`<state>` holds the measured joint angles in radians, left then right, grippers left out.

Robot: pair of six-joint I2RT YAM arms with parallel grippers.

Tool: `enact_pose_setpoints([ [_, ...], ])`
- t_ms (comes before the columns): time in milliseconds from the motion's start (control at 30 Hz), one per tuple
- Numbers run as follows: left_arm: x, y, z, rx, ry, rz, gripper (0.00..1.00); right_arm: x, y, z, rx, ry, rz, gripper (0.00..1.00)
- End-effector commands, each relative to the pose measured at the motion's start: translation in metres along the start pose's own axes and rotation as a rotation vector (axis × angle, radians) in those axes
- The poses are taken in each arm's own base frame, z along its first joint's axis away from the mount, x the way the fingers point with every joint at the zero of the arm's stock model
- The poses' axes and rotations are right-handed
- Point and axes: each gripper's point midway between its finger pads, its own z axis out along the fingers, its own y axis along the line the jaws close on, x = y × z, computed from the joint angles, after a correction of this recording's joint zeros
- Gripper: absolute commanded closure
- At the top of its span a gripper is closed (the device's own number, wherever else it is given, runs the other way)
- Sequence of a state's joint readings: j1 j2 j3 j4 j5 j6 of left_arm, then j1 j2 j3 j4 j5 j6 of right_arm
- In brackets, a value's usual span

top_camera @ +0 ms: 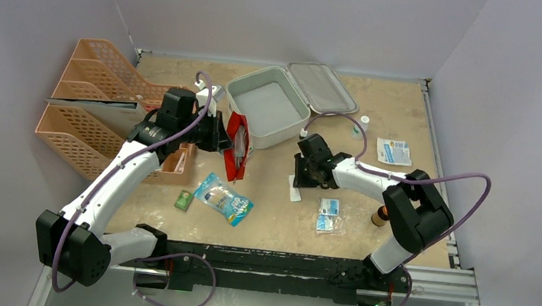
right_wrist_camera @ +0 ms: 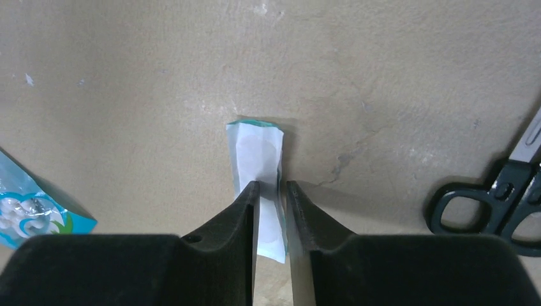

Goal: Organize the medicine kit
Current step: Pick up the medical item at the center of the board.

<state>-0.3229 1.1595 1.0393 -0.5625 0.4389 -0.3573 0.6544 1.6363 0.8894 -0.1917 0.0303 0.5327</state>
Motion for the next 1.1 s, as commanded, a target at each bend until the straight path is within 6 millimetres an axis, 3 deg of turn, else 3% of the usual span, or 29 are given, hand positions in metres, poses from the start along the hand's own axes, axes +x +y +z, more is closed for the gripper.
enact_pose_setpoints([
  [0,-0.011,-0.005,0.0,0.025,-0.032,0.015,1.0,0.009,-0.008,0.01,0.016,0.014,-0.041,0.78],
  [233,-0.01,-0.002,0.001,0.016,-0.031,0.013,1.0,0.008,-0.015,0.01,0.048,-0.004,-0.049,0.99],
  [500,-0.01,-0.003,0.002,0.018,-0.03,0.015,1.0,0.011,-0.007,-0.004,0.014,0.027,-0.002,1.0],
  [700,-0.009,-0.001,0.003,0.011,-0.025,0.012,1.0,-0.009,0.026,-0.026,-0.131,0.009,0.033,1.0],
  [1067,-0.009,0.002,0.004,-0.004,-0.023,0.007,1.0,-0.053,0.074,-0.086,-0.327,-0.093,0.057,1.0],
])
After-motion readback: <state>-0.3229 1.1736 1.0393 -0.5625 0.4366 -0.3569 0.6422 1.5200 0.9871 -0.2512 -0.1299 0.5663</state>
